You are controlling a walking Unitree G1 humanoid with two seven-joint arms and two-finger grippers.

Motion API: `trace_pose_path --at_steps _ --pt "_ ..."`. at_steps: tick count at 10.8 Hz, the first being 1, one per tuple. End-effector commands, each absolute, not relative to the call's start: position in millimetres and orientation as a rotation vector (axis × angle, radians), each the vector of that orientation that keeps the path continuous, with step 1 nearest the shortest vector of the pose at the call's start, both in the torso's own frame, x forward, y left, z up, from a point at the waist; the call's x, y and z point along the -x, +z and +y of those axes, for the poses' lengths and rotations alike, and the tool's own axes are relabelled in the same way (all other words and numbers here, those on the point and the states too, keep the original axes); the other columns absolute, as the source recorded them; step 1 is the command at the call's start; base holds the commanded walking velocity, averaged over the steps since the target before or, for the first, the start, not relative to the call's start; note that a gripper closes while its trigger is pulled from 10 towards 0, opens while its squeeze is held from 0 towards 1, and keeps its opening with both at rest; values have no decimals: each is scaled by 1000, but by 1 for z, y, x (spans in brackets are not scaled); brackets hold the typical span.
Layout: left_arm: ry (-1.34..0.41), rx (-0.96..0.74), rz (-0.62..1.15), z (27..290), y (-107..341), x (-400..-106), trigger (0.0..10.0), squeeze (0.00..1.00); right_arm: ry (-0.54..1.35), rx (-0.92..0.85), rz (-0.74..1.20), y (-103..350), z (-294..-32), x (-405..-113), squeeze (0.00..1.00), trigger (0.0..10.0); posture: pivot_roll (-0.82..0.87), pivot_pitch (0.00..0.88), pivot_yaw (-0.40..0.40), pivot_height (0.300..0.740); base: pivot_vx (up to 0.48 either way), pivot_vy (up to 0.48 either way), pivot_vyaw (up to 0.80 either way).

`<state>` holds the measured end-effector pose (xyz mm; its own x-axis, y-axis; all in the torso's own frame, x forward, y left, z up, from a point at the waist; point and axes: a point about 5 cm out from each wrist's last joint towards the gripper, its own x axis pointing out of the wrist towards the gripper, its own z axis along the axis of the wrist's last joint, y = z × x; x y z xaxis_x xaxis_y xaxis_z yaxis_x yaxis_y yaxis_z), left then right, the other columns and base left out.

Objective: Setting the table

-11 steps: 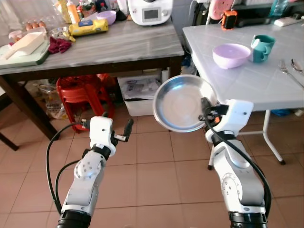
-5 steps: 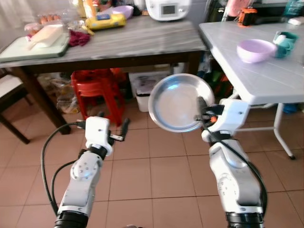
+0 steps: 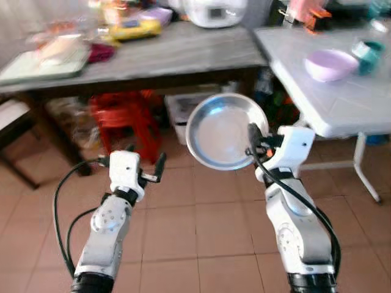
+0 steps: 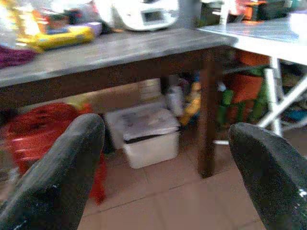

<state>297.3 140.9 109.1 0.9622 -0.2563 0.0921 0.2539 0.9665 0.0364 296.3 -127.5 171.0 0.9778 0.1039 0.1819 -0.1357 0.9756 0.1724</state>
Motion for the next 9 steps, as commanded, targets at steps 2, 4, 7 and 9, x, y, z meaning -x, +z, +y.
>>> trace_pose_path --at_steps 2,4,7,9 --pt "-266 -37 -109 143 113 -298 10000 0 125 -196 -200 177 -125 -297 0 10000 -31 71 80 740 349 0 0" --pt "-275 -33 -109 140 112 -298 10000 0 123 -192 -204 178 -126 -297 0 10000 -34 69 80 740 351 0 500" --pt "-280 -31 -106 139 111 -299 10000 0 123 -189 -207 178 -126 -297 0 10000 -35 71 81 740 360 0 652" --pt "-285 -30 -105 137 111 -299 10000 0 121 -192 -204 178 -126 -297 0 10000 -37 71 81 740 360 0 691"
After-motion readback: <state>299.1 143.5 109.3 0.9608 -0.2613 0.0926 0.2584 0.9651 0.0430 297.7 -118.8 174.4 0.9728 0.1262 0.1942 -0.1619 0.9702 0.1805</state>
